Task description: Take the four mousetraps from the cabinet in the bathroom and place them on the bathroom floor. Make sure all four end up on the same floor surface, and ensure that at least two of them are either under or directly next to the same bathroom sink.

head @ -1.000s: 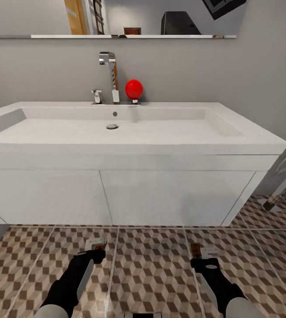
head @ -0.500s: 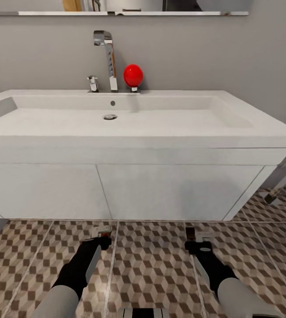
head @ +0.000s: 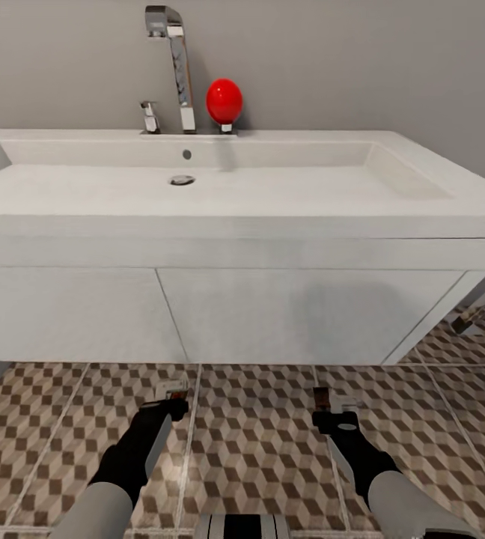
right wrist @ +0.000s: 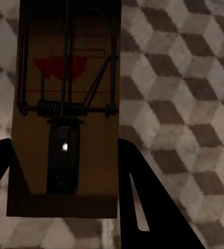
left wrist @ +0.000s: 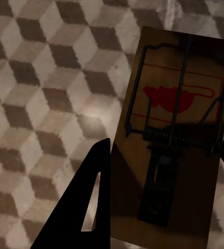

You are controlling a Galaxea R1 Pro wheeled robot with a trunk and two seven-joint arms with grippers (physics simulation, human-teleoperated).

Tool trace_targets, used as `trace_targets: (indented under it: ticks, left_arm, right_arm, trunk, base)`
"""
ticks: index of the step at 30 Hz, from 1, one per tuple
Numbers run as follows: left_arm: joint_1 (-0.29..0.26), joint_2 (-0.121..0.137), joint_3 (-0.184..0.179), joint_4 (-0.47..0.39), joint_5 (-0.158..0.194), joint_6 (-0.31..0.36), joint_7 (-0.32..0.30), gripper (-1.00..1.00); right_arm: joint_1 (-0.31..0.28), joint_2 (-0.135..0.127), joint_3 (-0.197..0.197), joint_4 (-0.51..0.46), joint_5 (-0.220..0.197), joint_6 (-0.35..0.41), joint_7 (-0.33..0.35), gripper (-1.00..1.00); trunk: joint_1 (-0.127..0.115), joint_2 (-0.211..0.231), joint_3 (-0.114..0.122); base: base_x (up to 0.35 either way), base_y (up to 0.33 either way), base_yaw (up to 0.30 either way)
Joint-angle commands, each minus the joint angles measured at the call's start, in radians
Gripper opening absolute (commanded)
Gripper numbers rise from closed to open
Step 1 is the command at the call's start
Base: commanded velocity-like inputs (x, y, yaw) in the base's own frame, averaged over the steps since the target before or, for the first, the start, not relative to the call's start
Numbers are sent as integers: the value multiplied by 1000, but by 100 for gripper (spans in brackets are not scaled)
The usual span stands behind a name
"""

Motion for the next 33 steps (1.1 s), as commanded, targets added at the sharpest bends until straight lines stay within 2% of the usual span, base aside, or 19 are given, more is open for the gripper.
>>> trace_targets:
  ticks: [1, 5, 12, 33]
  left_arm:
    - [0, -1, 2, -6, -2, 2, 2, -100]
    - [0, -2, 2, -11, -14, -6, 2, -100]
    - [0, -4, 3, -1, -53, -80, 2, -100]
    - [0, -4, 4, -3, -54, -86, 2, -100]
  right_arm:
    - [-12, 2, -7, -4, 7, 6, 2, -100]
    - [-19, 4, -7, -5, 7, 7, 2, -100]
    - [-20, 5, -7, -6, 7, 6, 2, -100]
    - [-20, 6, -7, -6, 7, 1, 2, -100]
  trunk:
    - [0, -1, -5]
    - [2, -2, -20]
    - [5, -3, -47]
    - [15, -8, -128]
  base:
    - [0, 0, 0]
    - [0, 0, 0]
    - [0, 0, 0]
    - [0, 0, 0]
